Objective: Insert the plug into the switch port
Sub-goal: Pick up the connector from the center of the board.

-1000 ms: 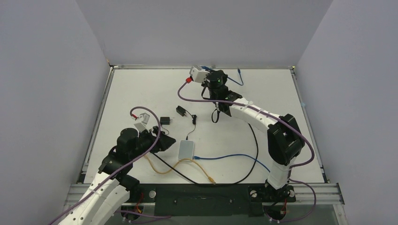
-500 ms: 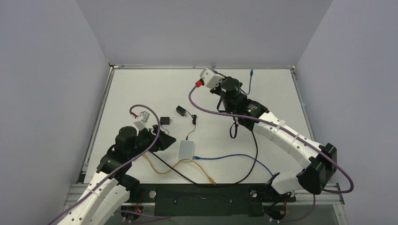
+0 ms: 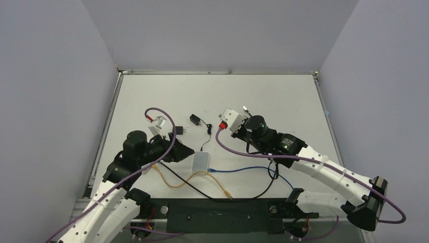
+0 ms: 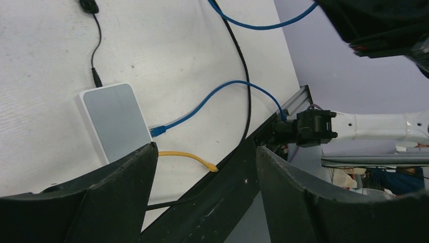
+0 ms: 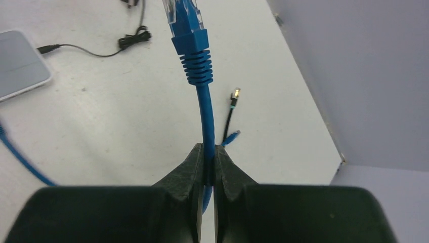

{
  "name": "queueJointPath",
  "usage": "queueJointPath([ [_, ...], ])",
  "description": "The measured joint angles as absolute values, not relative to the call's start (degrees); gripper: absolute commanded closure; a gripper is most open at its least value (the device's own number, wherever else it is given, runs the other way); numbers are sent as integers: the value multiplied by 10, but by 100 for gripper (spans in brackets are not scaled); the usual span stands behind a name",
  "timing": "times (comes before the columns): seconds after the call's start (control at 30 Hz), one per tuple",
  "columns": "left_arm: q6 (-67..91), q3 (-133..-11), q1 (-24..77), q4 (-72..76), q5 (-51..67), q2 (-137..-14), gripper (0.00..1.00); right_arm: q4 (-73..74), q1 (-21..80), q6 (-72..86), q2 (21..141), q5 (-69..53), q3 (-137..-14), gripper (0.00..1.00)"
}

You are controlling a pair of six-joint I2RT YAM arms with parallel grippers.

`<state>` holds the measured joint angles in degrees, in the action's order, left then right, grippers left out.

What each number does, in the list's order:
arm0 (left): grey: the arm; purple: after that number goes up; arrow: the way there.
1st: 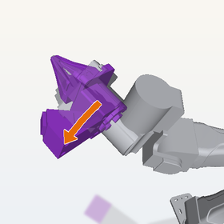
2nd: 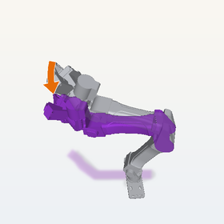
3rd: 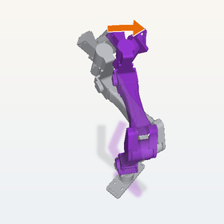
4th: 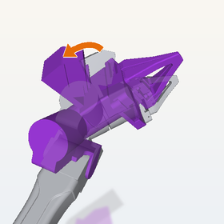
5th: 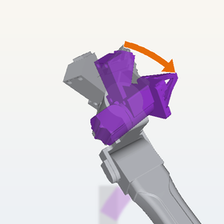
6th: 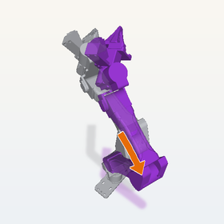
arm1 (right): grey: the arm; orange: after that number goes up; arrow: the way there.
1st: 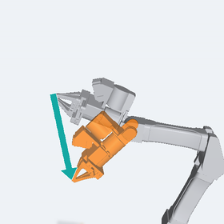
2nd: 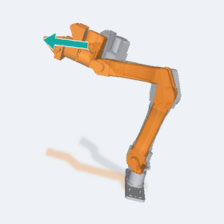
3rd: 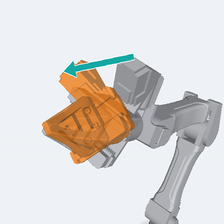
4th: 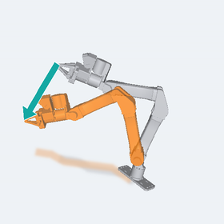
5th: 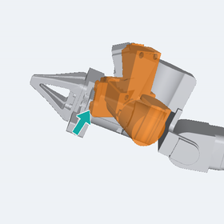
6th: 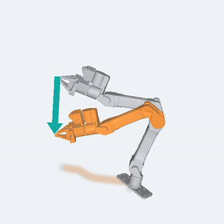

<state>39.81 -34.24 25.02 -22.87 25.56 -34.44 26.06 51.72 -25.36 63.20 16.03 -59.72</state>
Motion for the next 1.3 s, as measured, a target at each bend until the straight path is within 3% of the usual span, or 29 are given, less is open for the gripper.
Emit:
queueJointPath([
  [0.33, 425, -364, 250, -203, 348, -355, 31, 284, 590, -218, 634, 69, -548, 100],
  [0.67, 439, -364, 250, -162, 408, -352, 32, 285, 598, -188, 651, -58, -548, 100],
  [1.3, 444, -349, 250, -131, 453, -385, 53, 286, 598, -169, 664, -165, -548, 100],
])
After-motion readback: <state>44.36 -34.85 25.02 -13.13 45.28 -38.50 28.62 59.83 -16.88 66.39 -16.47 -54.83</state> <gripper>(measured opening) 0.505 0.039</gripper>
